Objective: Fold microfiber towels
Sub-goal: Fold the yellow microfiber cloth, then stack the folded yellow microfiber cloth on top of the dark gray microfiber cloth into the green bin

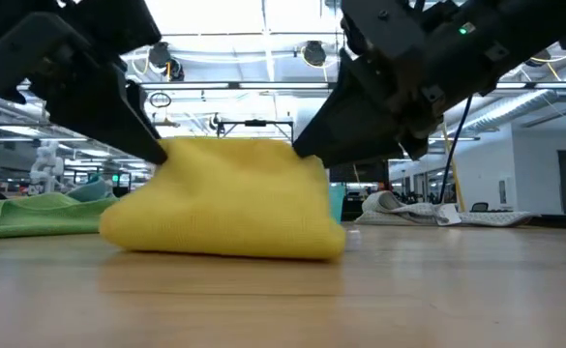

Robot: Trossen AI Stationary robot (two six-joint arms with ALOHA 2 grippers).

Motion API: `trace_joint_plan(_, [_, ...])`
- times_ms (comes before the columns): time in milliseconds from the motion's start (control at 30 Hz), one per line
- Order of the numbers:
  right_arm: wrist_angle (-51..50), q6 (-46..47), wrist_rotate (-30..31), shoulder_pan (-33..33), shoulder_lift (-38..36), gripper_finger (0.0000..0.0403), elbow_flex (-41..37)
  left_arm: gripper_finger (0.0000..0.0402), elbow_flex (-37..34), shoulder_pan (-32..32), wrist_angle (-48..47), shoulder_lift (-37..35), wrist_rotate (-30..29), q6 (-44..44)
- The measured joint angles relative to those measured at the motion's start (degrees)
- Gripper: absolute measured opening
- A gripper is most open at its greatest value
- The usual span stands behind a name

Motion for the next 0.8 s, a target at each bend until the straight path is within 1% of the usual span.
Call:
trace_joint_plan(133, [-2.7, 3.0, 0.0, 0.9, 0.0, 0.0173, 0.0, 0.0145, 0.0, 0.3, -2.4, -2.4, -0.5, 0.4])
trace_joint_plan(233, [-5.7, 6.1, 0.0, 1.1, 0.0, 0.0166, 0.0, 0.0145, 0.0, 0.9, -3.2, -2.7, -0.7, 0.6])
trace_joint_plan(333, [-5.8, 6.1, 0.0, 1.1, 0.0, 0.0165, 0.0, 0.0145, 0.0, 1.1, -3.2, -2.7, -0.7, 0.0])
trace_joint_plan(400, [-2.9, 3.9, 0.1, 1.1, 0.0, 0.0165, 0.0, 0.0145, 0.0, 0.8, -2.3, -2.7, -0.2, -0.2])
trace_joint_plan(500, [3.2, -1.5, 0.2, 1.4, 0.0, 0.0164, 0.0, 0.0145, 0.0, -0.4, 2.1, -2.6, 1.4, 1.7])
trace_joint_plan(600, [5.6, -3.8, 3.6, 1.8, 0.0, 0.0164, 0.0, 0.0145, 0.0, -1.1, 7.3, -1.0, 2.2, 4.3])
trace_joint_plan(667, [8.3, -6.8, 6.0, 2.1, 0.2, 0.0164, 0.0, 0.0145, 0.0, -0.9, 10.1, 1.0, 2.1, 5.7])
trace_joint_plan(800, [18.5, -15.6, 5.2, 2.2, 3.0, 0.0163, 0.0, 0.0145, 0.0, 1.2, 15.0, 7.1, 2.3, 7.4])
